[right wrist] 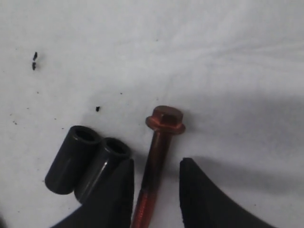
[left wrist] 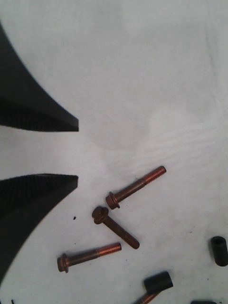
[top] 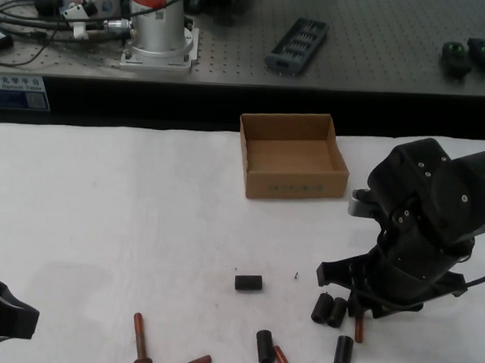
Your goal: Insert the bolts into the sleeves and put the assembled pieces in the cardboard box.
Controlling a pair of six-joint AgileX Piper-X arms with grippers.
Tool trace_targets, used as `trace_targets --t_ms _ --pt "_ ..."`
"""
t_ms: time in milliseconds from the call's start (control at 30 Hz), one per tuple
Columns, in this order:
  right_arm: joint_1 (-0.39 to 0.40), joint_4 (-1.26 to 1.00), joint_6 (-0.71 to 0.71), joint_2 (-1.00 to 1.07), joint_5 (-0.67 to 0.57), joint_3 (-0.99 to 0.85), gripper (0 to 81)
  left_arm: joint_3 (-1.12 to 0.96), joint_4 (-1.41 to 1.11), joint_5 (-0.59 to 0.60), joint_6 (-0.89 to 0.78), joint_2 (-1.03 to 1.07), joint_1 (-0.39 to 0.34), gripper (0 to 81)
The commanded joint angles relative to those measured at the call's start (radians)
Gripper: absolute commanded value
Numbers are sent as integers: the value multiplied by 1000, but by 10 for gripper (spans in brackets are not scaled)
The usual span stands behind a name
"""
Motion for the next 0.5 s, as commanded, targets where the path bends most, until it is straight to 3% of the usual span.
trace_targets --t_ms 0,467 --pt "-14 5 -8 10 15 -6 247 -6 2 -6 15 3 -1 231" --pt "-10 -27 17 10 -5 -6 223 -6 2 -6 15 3 -1 231"
